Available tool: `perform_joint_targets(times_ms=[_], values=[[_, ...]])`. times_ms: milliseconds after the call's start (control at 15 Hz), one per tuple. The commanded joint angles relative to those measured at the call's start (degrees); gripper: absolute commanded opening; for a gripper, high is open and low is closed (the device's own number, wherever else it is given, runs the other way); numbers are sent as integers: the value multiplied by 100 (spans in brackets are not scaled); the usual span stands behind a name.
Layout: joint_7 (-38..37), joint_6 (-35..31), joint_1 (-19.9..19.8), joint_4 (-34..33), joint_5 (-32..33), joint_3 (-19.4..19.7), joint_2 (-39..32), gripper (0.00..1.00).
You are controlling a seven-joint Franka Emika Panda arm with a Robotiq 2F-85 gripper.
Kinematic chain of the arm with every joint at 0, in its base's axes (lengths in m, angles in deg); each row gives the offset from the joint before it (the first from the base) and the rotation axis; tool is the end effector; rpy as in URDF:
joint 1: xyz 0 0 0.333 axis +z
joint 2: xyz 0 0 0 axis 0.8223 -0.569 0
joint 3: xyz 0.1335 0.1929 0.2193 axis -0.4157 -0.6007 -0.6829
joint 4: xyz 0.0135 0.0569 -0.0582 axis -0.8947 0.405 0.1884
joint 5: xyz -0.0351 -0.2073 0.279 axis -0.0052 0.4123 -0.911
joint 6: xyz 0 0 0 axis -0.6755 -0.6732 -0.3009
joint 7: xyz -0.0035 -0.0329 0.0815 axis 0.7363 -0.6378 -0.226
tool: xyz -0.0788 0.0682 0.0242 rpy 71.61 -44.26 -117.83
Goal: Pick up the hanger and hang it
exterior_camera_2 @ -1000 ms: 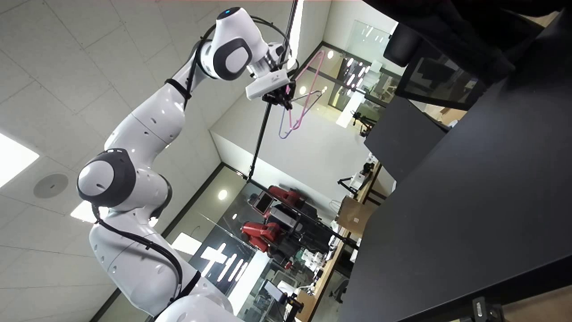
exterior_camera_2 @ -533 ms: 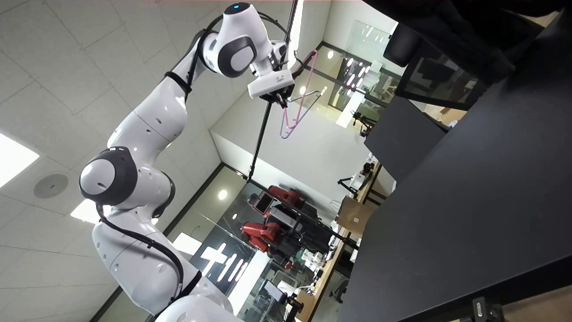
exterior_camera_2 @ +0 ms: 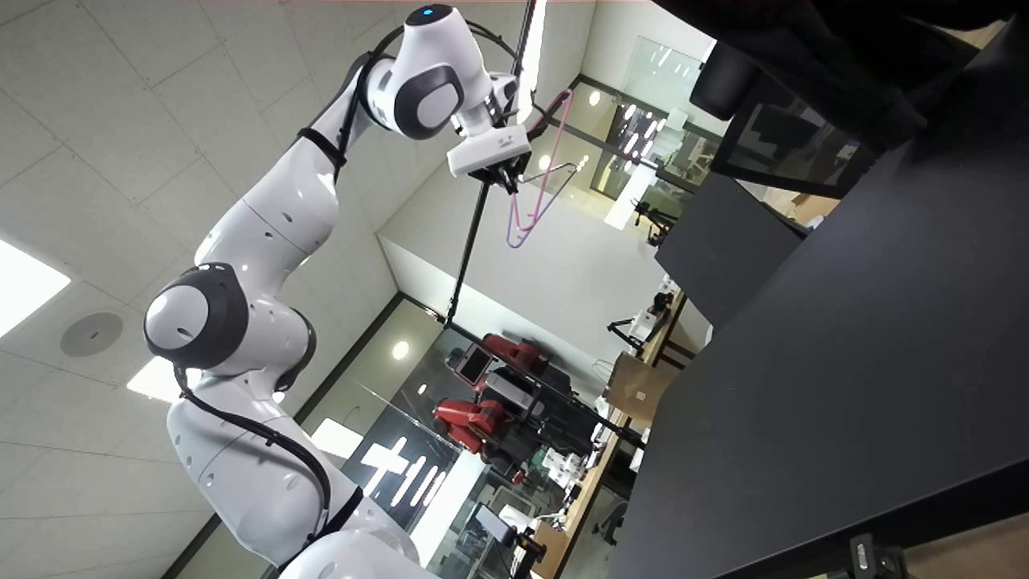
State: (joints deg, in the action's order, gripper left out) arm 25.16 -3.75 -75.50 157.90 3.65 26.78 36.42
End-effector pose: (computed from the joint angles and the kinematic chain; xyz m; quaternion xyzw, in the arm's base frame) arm 0.5408 -0.2056 0.5997 -0.8219 -0.0866 -0.3182 0.4645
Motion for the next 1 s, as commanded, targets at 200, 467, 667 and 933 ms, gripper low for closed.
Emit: perform_joint_targets(times_ms=[200,467,667,933], values=[[-127,249,-14,-281,-386,70,-261,2],[-152,412,-101,-623,-898,99,-565,2],[-182,497,-163,-921,-1121,113,-807,2],[-312,573,-278,-1475,-1327,90,-1198,2]])
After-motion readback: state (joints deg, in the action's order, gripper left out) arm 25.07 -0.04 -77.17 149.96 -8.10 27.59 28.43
